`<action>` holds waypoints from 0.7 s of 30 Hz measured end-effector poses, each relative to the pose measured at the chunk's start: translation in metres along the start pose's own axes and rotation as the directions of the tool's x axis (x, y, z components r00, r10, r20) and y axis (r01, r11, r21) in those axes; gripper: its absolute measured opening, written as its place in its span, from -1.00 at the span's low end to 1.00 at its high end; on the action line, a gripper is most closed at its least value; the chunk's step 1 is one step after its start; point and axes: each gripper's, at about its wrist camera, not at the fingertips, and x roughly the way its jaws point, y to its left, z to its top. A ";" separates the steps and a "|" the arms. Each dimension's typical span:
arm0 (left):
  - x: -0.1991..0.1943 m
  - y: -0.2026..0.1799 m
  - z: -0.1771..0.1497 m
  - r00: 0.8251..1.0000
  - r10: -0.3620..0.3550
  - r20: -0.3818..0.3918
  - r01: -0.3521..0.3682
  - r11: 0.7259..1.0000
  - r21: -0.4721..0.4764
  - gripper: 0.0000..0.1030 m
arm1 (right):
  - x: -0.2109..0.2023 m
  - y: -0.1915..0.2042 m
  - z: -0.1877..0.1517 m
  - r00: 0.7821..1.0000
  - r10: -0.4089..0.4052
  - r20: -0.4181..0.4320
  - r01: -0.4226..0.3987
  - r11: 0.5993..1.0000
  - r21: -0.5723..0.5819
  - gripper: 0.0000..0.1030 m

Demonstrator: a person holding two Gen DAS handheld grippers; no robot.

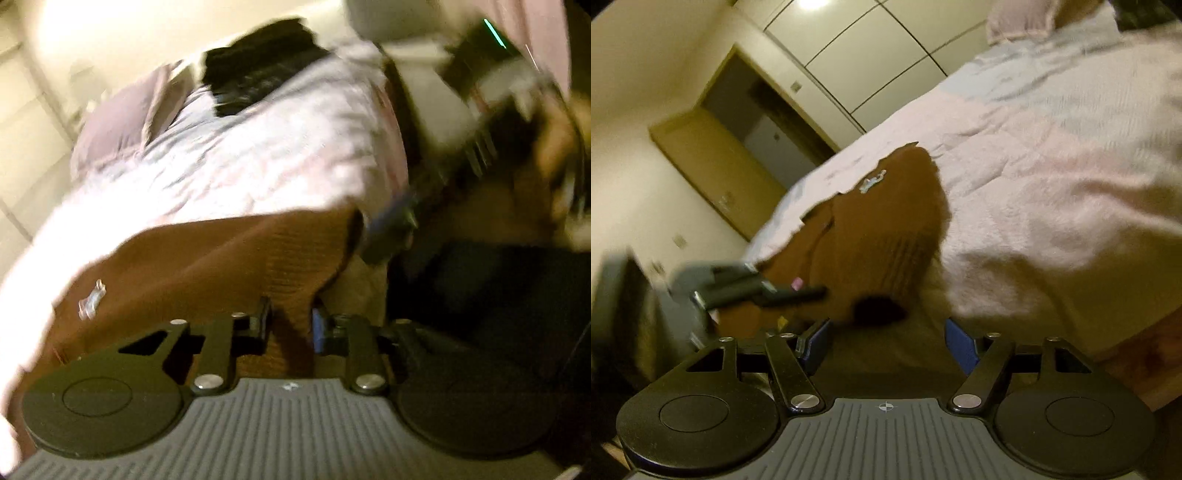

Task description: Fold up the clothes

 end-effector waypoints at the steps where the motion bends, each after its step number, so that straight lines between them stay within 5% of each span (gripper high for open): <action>1: -0.003 0.007 0.001 1.000 -0.007 0.007 0.007 0.999 -0.041 -0.76 | 0.001 0.001 -0.002 1.000 -0.010 0.007 0.010 1.000 -0.005 0.38; 5: -0.012 0.033 0.005 0.998 -0.050 0.044 0.058 0.978 -0.202 -0.84 | 0.011 0.005 -0.004 0.998 -0.028 0.058 0.028 1.000 0.002 0.38; 12: -0.020 0.037 0.007 0.989 -0.131 0.068 0.144 0.956 -0.256 -0.89 | 0.025 0.017 0.005 0.983 -0.089 0.163 0.089 0.996 0.008 0.35; 13: -0.021 0.035 0.007 0.988 -0.142 0.064 0.153 0.957 -0.247 -0.88 | 0.023 0.016 0.006 0.979 -0.090 0.182 0.088 0.996 0.021 0.23; 15: -0.019 0.028 0.007 0.989 -0.145 0.039 0.150 0.966 -0.212 -0.82 | 0.016 0.014 0.008 0.968 -0.126 0.216 0.117 0.992 0.053 -0.39; 17: -0.016 0.020 0.006 0.991 -0.130 0.025 0.132 0.974 -0.184 -0.80 | 0.007 0.015 0.009 0.952 -0.209 0.226 0.208 0.978 0.027 -0.67; 21: -0.006 0.007 0.008 0.996 -0.090 0.003 0.090 0.989 -0.117 -0.61 | -0.004 0.031 0.010 0.913 -0.318 0.258 0.365 0.917 -0.163 -0.74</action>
